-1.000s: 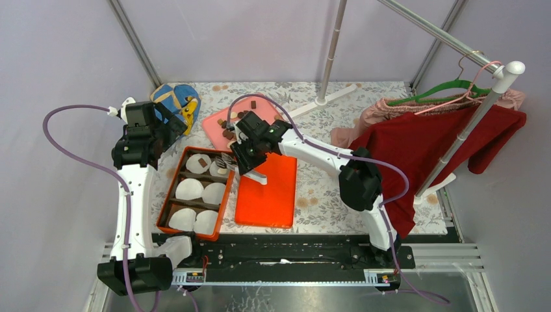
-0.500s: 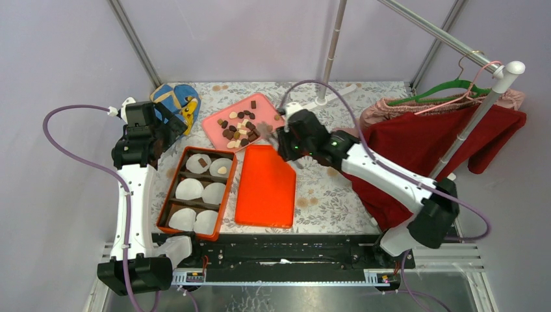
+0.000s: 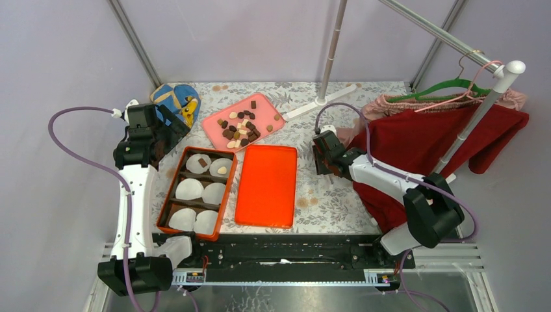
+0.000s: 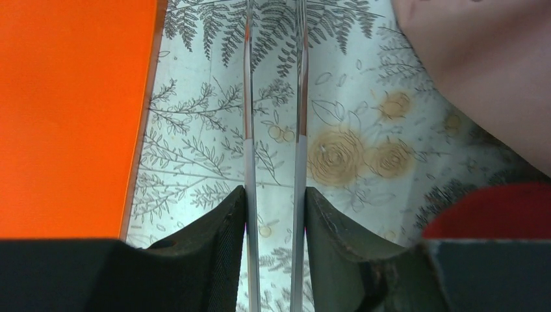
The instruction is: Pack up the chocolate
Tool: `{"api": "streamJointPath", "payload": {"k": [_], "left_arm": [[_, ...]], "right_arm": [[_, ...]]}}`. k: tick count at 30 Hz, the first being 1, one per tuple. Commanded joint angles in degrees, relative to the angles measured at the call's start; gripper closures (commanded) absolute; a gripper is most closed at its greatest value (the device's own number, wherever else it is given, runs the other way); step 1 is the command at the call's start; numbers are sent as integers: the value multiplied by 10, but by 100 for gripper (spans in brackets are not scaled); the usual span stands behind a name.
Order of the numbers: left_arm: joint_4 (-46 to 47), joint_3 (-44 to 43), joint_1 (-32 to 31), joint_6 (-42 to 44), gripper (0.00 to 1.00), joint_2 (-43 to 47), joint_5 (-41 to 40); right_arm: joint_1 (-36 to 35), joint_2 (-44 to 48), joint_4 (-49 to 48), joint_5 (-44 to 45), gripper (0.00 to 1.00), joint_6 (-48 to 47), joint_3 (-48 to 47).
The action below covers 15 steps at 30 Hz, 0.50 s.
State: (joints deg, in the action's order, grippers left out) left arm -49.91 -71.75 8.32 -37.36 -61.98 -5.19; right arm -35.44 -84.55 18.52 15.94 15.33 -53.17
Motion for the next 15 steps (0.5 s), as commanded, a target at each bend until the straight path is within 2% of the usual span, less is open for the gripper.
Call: {"api": "streamJointPath", "payload": {"k": [1, 7, 15], "left_arm": [[21, 2, 4, 2, 1, 5, 10], [21, -1, 4, 7, 1, 6, 9], [21, -4, 4, 8, 1, 1, 12]], "right_arm": [[6, -30, -134, -24, 58, -6, 21], [6, -81, -125, -24, 56, -4, 17], [6, -124, -105, -37, 46, 5, 21]]}}
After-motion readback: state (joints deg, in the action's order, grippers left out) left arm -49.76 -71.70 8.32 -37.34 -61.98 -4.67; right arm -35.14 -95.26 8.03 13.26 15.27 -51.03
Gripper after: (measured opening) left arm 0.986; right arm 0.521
